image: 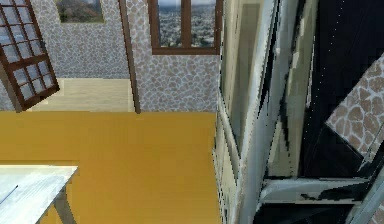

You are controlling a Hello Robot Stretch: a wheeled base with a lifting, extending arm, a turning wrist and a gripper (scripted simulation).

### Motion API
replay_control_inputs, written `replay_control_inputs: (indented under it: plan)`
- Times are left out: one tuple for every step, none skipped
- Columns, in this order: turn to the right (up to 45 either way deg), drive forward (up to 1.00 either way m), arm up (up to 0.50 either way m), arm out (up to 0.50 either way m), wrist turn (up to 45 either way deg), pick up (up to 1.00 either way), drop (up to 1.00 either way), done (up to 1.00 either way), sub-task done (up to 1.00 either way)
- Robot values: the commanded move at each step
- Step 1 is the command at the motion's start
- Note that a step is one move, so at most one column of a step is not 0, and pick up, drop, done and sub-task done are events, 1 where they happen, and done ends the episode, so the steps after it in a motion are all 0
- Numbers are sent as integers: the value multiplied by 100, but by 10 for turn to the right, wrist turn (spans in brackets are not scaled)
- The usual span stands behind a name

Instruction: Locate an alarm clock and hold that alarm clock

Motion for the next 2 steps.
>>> replay_control_inputs:
  plan:
    - [0, 0, 0, 0, 450, 0, 0, 0, 0]
    - [0, 0, 0, 0, 390, 0, 0, 0, 0]
